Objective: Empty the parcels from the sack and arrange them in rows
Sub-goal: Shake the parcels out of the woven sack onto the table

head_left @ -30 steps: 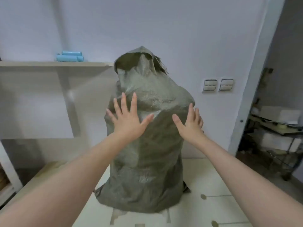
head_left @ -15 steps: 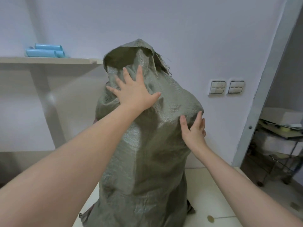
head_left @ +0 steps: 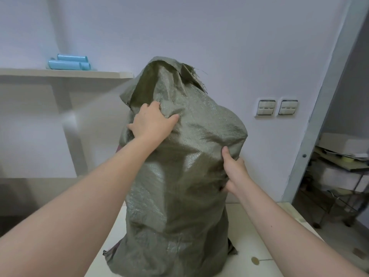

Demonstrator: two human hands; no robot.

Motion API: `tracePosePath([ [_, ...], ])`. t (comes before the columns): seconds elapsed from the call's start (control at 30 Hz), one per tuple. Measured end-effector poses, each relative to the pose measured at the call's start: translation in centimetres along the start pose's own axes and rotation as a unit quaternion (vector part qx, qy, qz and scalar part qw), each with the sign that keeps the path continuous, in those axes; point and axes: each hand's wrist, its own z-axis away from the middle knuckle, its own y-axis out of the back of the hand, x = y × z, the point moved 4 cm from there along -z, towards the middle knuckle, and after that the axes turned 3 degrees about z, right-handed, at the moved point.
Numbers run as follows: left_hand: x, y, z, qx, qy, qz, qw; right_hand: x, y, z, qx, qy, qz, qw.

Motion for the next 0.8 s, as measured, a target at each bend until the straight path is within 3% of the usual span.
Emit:
tracePosePath([
  [0.13,-1.8,2.6,1.2,-0.006,0.042,0.13,0.991,0.3,0.4,1.7,0.045,0.063,-0.016,0.997],
  [0.23,-2.4,4.6,2.1,-0.003,0.05,0.118,0.992,0.7,1.1,2.8,0.083,0.083,-0.019,0.993],
  [0.4,-2.2,6.2,3.9,-0.113,0.076,0.225,0.965,0.2,2.4,6.0,0.119,0.085,-0.046,0.988],
  [0.63,-0.6,8.6,6.4,-0.102,0.037,0.215,0.971,-2.1,4.0,9.1,0.151,0.107,-0.078,0.98],
  [0.8,1.0,10.2,7.8,-0.05,0.023,0.125,0.991,-4.3,5.3,10.5,0.157,0.13,-0.071,0.976],
])
